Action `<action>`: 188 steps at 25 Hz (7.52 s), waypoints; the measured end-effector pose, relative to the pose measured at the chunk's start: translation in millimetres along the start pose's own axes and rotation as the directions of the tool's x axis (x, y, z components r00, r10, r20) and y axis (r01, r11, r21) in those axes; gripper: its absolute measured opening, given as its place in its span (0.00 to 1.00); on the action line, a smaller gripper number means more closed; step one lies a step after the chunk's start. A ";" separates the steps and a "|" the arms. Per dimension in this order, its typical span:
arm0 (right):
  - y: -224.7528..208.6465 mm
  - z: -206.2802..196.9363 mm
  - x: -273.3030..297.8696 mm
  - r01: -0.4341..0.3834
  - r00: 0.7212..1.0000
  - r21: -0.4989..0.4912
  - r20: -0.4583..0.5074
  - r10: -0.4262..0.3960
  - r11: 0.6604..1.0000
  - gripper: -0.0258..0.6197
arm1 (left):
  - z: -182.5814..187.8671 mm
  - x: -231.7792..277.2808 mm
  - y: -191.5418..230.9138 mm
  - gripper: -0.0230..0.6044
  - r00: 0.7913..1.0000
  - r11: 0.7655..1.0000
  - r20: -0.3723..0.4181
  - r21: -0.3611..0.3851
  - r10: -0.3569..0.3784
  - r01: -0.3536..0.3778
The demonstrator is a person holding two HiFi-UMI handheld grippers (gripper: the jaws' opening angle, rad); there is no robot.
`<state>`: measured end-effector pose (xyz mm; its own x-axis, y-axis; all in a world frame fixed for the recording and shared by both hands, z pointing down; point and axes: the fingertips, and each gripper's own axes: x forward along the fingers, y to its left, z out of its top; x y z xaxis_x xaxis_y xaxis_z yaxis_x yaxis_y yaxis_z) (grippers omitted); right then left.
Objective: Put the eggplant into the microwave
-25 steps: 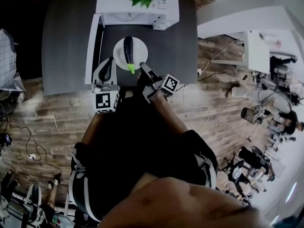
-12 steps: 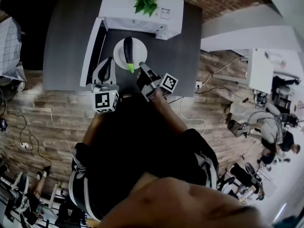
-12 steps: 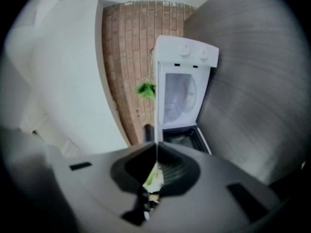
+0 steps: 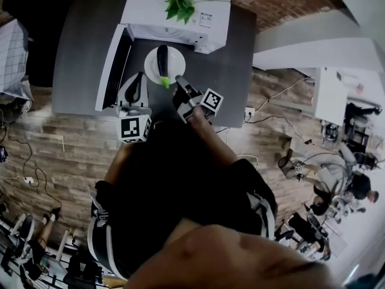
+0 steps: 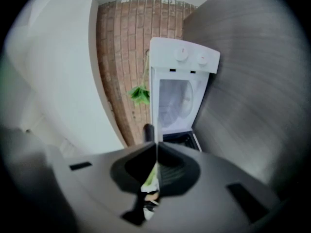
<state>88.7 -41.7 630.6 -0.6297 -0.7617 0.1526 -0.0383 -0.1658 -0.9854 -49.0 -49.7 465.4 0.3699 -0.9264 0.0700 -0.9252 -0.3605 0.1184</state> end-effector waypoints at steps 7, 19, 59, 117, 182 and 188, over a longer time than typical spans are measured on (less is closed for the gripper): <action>-10.9 11.4 14.4 0.002 1.000 -0.007 0.010 -0.001 1.000 0.10 | 5.6 2.6 -2.4 0.09 1.000 1.000 0.010 0.016 -0.003 0.003; -34.2 24.4 56.0 -0.006 1.000 0.021 0.017 0.005 1.000 0.10 | -0.5 6.4 6.4 0.09 1.000 0.999 -0.006 0.038 -0.008 0.008; -108.4 114.2 153.6 0.020 0.982 0.017 0.186 -0.023 1.000 0.10 | -6.5 43.4 32.3 0.09 0.999 1.000 -0.050 0.005 -0.015 0.015; -125.5 168.3 207.0 0.223 0.955 -0.216 0.242 -0.169 0.951 0.10 | -26.8 72.8 42.1 0.09 0.993 0.999 -0.115 -0.031 -0.027 0.024; -111.5 148.4 190.9 0.487 0.814 -0.834 0.325 -0.480 0.261 0.38 | -31.6 76.6 41.5 0.09 0.991 0.997 -0.120 -0.059 -0.052 0.045; -111.7 132.2 191.2 0.445 0.814 -0.878 0.315 -0.487 0.176 0.22 | -32.0 76.7 40.8 0.09 0.991 0.998 -0.119 -0.050 -0.055 0.050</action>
<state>75.1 -251.7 779.7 -0.2494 -0.7371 0.6281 -0.9683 0.1812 -0.1718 -55.6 -132.0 507.3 0.4280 -0.8856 0.1803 -0.9003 -0.4004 0.1707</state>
